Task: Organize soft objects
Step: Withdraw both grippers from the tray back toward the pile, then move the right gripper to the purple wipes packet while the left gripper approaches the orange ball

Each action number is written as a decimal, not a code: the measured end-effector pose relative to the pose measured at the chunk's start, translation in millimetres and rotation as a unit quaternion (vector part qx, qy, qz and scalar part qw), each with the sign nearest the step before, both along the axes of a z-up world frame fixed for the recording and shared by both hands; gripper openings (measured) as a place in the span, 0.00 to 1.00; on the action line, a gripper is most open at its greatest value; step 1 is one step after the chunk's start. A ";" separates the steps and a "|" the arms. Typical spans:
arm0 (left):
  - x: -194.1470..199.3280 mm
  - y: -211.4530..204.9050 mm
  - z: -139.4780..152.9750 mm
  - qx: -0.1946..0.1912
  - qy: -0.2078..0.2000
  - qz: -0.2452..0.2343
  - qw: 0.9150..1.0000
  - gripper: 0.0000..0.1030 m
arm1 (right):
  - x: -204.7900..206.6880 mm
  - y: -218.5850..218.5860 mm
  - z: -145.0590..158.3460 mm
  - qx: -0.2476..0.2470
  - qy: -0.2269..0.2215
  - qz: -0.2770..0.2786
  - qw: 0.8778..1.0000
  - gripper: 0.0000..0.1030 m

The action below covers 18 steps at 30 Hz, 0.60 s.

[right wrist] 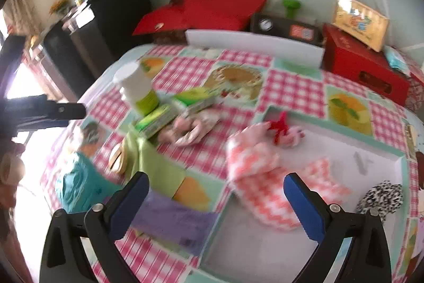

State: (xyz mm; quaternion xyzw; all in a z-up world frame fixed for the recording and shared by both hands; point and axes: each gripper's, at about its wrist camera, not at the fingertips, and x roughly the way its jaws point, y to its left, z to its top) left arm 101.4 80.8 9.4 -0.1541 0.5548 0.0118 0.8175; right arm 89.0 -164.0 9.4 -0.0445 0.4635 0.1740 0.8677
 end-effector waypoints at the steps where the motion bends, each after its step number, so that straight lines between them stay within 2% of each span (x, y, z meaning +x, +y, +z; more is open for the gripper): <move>1: 1.6 -1.5 -5.1 -0.004 0.015 -0.013 1.000 0.73 | -1.8 3.4 -2.4 -0.003 0.006 0.007 1.000 1.00; 5: 8.1 -2.0 -26.7 -0.016 0.073 -0.047 0.996 0.73 | -10.0 17.7 -12.1 -0.028 0.028 0.044 0.998 1.00; 8: 11.8 -0.1 -36.2 -0.001 0.101 -0.055 0.993 0.73 | -17.6 26.4 -17.5 -0.053 0.037 0.071 0.995 1.00; 18: 23.9 3.3 -51.3 -0.017 0.147 -0.072 0.986 0.73 | -32.5 53.7 -39.3 -0.091 0.061 0.138 0.984 0.99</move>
